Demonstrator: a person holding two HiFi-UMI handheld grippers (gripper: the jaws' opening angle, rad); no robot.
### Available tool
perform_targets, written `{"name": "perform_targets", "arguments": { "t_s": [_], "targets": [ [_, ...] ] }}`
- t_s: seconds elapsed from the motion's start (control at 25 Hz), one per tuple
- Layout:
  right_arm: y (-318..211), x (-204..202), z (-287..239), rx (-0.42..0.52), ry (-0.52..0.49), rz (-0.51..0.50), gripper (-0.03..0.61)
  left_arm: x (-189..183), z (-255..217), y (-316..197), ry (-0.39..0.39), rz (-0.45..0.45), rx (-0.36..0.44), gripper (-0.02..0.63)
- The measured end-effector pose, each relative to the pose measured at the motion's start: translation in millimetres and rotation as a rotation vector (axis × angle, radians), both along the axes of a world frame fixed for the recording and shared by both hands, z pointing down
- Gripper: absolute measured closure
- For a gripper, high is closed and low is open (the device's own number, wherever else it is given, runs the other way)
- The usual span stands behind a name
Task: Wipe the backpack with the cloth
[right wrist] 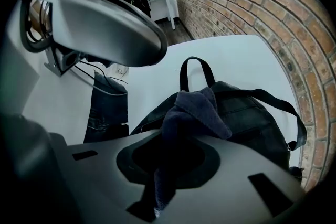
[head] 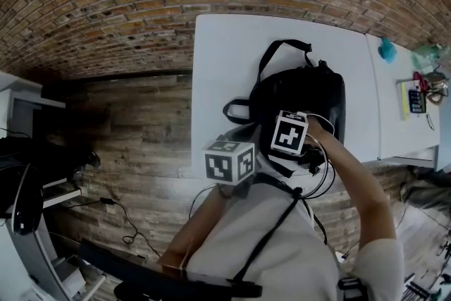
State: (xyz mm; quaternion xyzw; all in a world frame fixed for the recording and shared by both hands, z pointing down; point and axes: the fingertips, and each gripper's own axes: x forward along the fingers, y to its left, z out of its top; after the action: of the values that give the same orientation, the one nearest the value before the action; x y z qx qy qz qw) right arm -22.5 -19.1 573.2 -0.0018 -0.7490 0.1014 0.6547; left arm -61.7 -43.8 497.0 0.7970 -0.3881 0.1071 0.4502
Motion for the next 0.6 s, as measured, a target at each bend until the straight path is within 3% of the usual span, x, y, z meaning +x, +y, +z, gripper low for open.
{"name": "perform_targets", "arguments": {
  "t_s": [0.6],
  "targets": [
    [23, -2, 0, -0.033, -0.017, -0.044, 0.531, 0, 2, 0, 0.001, 0.000, 0.000, 0.609]
  ]
}}
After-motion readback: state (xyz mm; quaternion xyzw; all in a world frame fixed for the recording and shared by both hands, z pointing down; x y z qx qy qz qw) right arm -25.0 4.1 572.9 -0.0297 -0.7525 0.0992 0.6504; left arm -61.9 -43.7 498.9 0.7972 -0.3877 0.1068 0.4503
